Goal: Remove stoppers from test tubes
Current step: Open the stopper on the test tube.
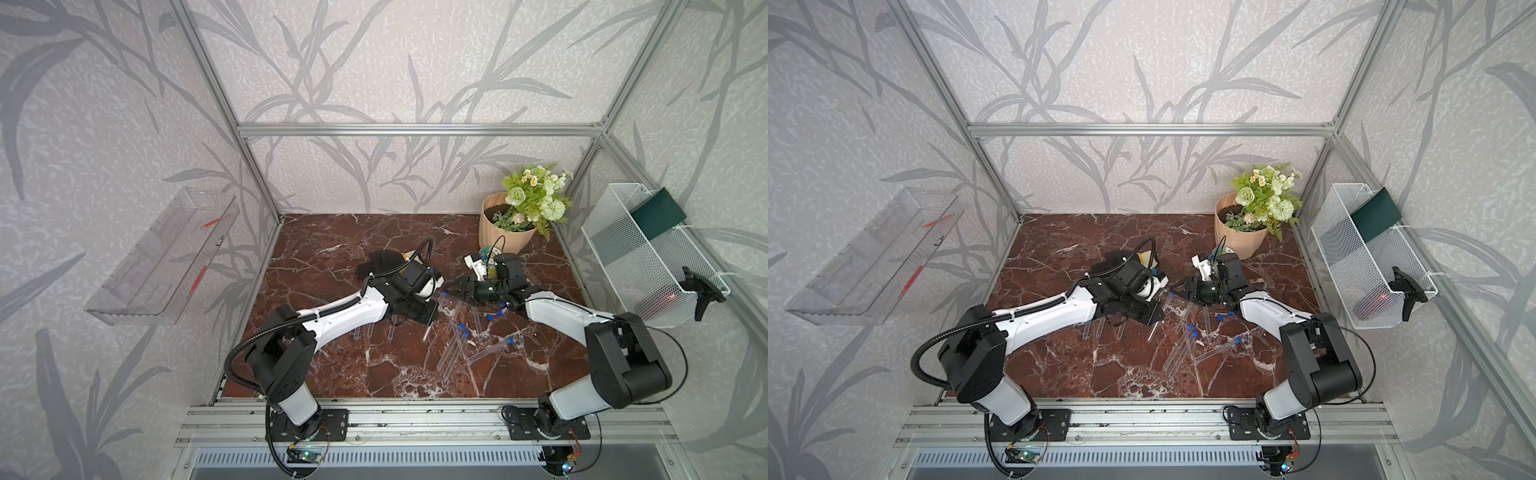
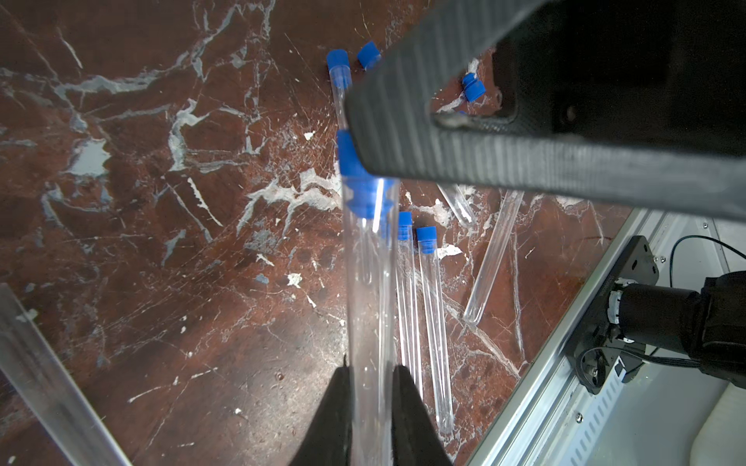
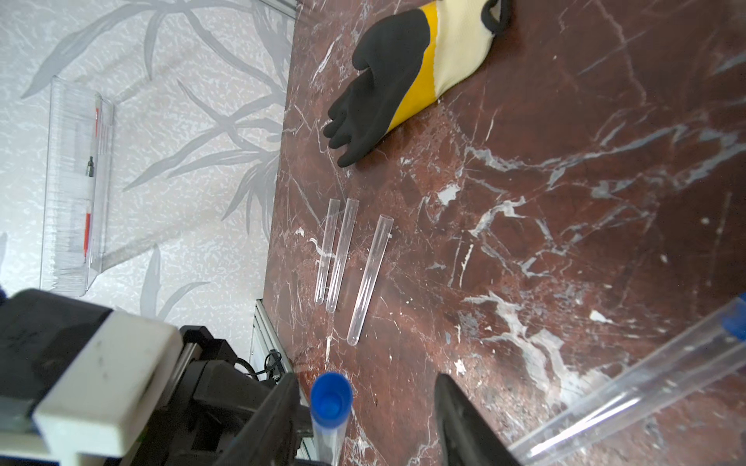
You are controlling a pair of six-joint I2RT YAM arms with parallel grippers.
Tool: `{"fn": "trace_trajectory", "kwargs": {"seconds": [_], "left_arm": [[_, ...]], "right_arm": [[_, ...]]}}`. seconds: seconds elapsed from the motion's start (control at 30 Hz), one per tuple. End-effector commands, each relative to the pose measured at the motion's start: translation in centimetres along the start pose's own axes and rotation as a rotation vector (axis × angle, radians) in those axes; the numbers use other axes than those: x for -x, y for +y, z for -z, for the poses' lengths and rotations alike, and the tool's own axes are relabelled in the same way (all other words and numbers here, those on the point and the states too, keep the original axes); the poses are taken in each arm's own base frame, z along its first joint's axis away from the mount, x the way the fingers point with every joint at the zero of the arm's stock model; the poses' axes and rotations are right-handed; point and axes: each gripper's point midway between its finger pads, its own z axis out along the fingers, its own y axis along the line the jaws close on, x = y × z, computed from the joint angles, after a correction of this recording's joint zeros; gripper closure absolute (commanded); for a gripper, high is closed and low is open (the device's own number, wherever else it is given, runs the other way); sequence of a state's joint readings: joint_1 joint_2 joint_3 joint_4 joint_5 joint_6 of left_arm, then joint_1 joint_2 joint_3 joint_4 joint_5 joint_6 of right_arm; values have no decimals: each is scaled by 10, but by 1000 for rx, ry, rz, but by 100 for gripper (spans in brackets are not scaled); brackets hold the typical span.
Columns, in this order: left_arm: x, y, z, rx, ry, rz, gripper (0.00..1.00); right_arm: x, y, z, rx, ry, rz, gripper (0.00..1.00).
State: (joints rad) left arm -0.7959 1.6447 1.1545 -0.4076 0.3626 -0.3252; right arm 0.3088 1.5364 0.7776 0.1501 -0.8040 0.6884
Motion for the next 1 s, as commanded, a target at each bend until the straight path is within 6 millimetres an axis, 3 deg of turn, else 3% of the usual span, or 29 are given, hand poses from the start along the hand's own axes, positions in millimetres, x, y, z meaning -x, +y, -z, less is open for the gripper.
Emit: {"fn": "trace_trajectory", "kwargs": {"seconds": [0.0,0.43,0.8,0.97], "left_arm": [[8,-7,11,-28,-44,-19,81],[10,-1,12,-34,-42,-9,81],[7,1,13,-28,-33,-10,82],[6,2,14,-25,-32,-8,82]], "right_arm": [[4,10,-7,41,1,13,50],[3,10,-16,32,23,13,70],[8,12,-17,35,18,11,69],[10,12,-19,45,17,8,73]]}}
